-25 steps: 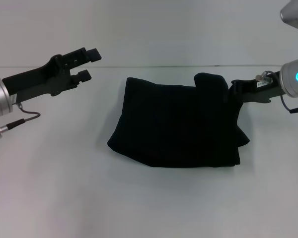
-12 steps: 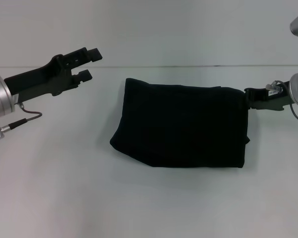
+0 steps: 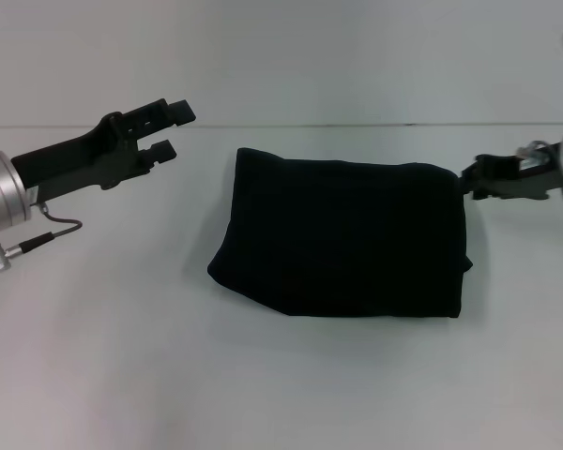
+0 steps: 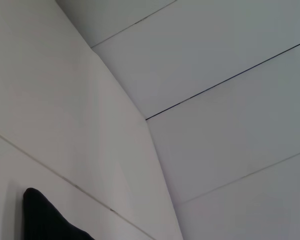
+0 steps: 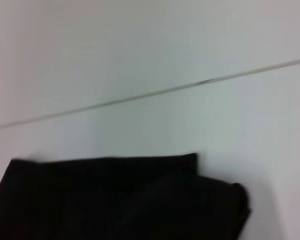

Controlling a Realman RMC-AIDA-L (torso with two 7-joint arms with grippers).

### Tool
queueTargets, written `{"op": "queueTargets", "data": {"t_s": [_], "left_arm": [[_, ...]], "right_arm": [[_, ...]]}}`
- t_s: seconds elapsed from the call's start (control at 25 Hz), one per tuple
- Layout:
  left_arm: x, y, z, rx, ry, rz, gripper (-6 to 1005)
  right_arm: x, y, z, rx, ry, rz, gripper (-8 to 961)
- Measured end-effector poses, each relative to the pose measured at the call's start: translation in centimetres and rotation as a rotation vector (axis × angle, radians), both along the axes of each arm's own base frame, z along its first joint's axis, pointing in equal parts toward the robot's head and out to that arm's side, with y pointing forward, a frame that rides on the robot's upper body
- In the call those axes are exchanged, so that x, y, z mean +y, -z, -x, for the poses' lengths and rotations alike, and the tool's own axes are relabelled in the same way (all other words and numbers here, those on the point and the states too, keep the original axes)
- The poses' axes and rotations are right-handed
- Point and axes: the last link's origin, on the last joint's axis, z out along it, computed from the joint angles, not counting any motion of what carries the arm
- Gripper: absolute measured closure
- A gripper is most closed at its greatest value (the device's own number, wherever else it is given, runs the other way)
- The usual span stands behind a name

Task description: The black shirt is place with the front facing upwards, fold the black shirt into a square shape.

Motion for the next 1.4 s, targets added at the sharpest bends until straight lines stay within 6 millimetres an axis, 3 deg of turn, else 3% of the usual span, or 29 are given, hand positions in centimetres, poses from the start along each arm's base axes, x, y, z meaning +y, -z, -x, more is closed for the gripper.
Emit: {"op": "queueTargets", "data": {"t_s": [0.24, 0.52, 1.16, 1.4], "left_arm": [[0.0, -0.2, 0.0, -0.010, 0.002, -0.005, 157], [0.2, -0.5, -0.2, -0.013, 0.007, -0.014, 157], [0.4, -0.7, -0.5, -0.028, 0.014, -0.024, 157], [0.3, -0.6, -0.4, -0.029, 0.010, -0.023, 157]], "right_arm": [[-0.7, -2.9, -1.1, 0.101, 0.053, 0.000, 656], [-1.9, -2.3, -0.2, 0.136, 0.038, 0.114, 532], [-2.3, 1.5, 1.4, 0.099, 0.016, 0.221, 550], [-2.9, 1.0, 1.1, 0.081, 0.011, 0.257, 551]]}}
